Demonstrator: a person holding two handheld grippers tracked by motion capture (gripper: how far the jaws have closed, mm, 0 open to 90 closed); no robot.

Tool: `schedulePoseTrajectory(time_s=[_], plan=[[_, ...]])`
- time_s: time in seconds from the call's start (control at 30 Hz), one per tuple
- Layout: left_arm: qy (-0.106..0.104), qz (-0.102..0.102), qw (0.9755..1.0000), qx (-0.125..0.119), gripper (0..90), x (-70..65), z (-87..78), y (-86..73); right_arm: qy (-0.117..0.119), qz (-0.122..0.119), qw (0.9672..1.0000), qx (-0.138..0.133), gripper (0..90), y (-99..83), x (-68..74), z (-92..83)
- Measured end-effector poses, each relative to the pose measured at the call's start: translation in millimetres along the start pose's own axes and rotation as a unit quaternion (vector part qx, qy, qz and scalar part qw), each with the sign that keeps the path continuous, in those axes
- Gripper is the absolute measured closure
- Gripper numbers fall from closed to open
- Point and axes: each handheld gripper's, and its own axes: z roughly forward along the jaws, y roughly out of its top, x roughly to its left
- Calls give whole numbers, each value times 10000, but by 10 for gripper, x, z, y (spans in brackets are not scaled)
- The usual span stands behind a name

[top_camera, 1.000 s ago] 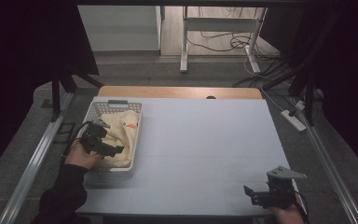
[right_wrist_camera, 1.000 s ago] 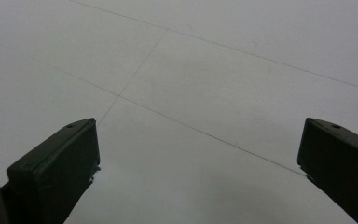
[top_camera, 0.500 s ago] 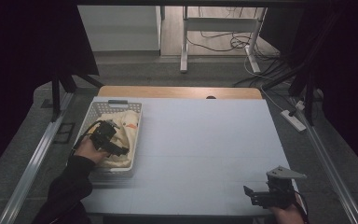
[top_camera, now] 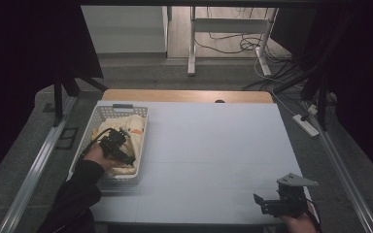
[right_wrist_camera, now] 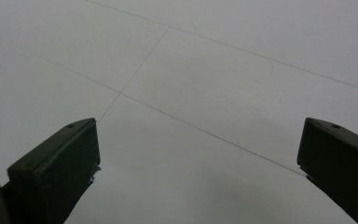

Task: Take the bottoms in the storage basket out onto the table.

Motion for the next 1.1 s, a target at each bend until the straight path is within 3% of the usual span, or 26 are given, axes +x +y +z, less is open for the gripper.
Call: schedulePoseTrajectory(time_s=[0.1, 0.23, 0.33, 0.37, 0.4, 0.47, 0.57, 0.73, 0.9, 1.0, 1.1], plan=[[18, -15, 10000, 10, 32, 6, -7, 5, -2, -4, 10000, 4, 0, 0, 2, 1], [41, -110, 9998, -155, 100, 35, -41, -29, -2, -11, 10000, 5, 0, 0, 3, 0], [42, -175, 9994, -299, 283, 69, -87, -55, 3, -9, 10000, 4, 0, 0, 4, 2], [-29, -147, 9993, -356, 345, 82, -105, -62, 2, -10, 10000, 3, 0, 0, 3, 3], [-127, -123, 9991, -385, 472, 90, -112, -65, 3, -8, 10000, 6, 0, 1, 3, 3], [-253, -144, 9986, -437, 596, 92, -112, -68, 2, -11, 10000, 8, 0, 0, 4, 3], [-253, -277, 9987, -355, 641, 93, -121, -48, 4, -7, 10000, 4, 0, 1, 3, 3], [-133, -312, 9990, -299, 665, 47, -136, -30, 10, -4, 10000, 8, 0, 1, -1, 2], [79, -125, 9993, -340, 685, -4, -171, -32, 12, 11, 10000, -2, 0, 1, -3, 2], [195, -47, 9985, -502, 686, -18, -224, -42, 13, 23, 10000, 0, 0, 2, -6, 3], [214, -176, 9953, -932, 686, -3, -342, -78, 15, 31, 10000, 5, 0, 4, -7, 5]])
